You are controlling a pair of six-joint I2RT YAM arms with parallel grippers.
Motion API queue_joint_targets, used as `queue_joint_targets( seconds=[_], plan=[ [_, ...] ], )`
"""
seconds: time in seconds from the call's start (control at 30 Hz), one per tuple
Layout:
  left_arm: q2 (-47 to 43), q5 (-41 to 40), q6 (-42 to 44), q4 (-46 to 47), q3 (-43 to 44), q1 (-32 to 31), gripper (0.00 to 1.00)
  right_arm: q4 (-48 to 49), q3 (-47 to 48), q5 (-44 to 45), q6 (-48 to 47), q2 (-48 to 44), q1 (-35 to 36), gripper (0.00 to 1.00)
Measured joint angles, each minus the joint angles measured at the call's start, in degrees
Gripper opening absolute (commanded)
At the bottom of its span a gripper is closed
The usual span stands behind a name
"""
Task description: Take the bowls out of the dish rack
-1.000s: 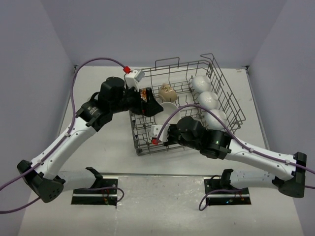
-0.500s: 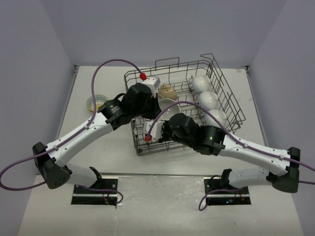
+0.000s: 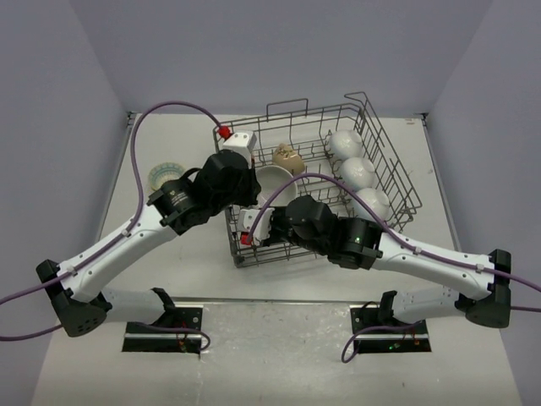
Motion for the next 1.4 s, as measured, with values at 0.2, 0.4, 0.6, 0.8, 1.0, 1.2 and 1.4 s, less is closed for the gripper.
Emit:
queue_joint_targets(
  seconds=[0.2, 0.4, 0.6, 0.8, 1.0, 1.2, 1.4],
  plan=[
    [-9.7, -10.8, -5.5, -3.1, -7.3, 1.2, 0.00, 5.5, 0.1, -0.6, 1.1, -1.3, -0.1, 0.75],
    [-19.2, -20.8, -16.1, -10.4, -14.1, 3.5, 0.00, 9.9, 0.1, 3.4, 2.6, -4.6, -0.2, 0.94],
    [-25.8, -11.4, -18.3, -5.8, -29.5, 24.8, 0.00, 10.8, 0.0, 7.3, 9.2, -9.7, -4.5, 0.99],
    [-23.5, 5.2, -17.7, -1.1, -41.9, 45.2, 0.00, 6.4, 1.0, 4.2, 22.6, -12.7, -16.7, 0.99],
    [-19.8, 11.9, -17.7, 5.5, -47.0, 48.0, 0.00, 2.8, 1.7, -6.5, 33.6, -12.7, -26.3, 0.99],
    [-15.3, 13.8, -18.3, 12.7, -52.1, 48.1, 0.00, 2.1, 1.5, -15.3, 38.7, -12.3, -30.5, 0.99],
    [-13.9, 13.7, -18.6, 14.0, -54.1, 48.1, 0.29, 2.1, 1.5, -20.0, 40.5, -11.6, -32.5, 0.99]
  ],
)
